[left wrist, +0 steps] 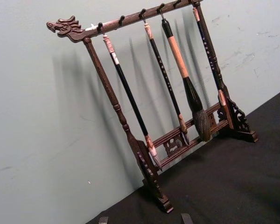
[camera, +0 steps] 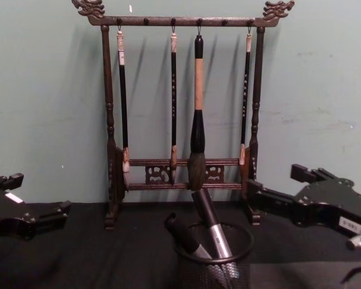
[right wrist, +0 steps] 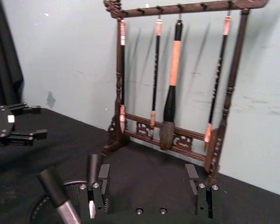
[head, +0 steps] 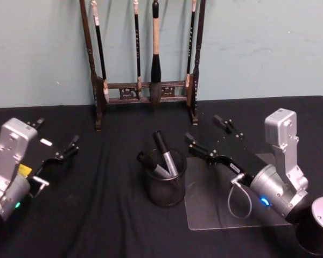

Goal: Pick up the water-based marker from the table and place it into the pen holder.

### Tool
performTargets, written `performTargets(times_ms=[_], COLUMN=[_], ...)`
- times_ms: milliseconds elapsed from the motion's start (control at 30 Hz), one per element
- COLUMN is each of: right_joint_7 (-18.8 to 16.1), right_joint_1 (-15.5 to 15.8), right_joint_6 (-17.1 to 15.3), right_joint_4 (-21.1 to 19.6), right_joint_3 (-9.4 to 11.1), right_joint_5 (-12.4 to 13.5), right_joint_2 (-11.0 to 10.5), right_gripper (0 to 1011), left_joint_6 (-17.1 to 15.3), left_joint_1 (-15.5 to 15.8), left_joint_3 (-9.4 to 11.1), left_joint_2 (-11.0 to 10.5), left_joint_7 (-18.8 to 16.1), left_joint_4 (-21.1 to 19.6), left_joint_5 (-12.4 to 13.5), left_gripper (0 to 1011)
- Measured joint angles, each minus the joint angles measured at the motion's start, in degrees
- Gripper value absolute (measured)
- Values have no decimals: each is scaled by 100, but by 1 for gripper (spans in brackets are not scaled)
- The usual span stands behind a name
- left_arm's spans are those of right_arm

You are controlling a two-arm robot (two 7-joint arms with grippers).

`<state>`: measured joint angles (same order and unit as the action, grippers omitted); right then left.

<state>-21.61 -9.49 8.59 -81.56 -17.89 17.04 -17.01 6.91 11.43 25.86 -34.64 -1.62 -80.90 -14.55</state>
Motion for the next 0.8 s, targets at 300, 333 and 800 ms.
performTargets(times_ms=[300,333,800], right_joint_7=[124,128,194], right_joint_1=[84,91,81], right_joint_6=[54,63,168], right_joint_4=[116,130,489], right_joint_3=[150,163,287], right_joint_5=[-51,-56,-175], right_joint_2=[15,17,141], right_gripper=[1002,1002,1002], left_joint_6=[0,0,0], left_joint_1=[0,0,0], left_joint_3=[0,0,0], left_joint_2=[0,0,0], left_joint_7=[0,0,0], left_joint_4=[0,0,0], left_joint_5=[0,0,0], left_gripper=[1009,1009,1009])
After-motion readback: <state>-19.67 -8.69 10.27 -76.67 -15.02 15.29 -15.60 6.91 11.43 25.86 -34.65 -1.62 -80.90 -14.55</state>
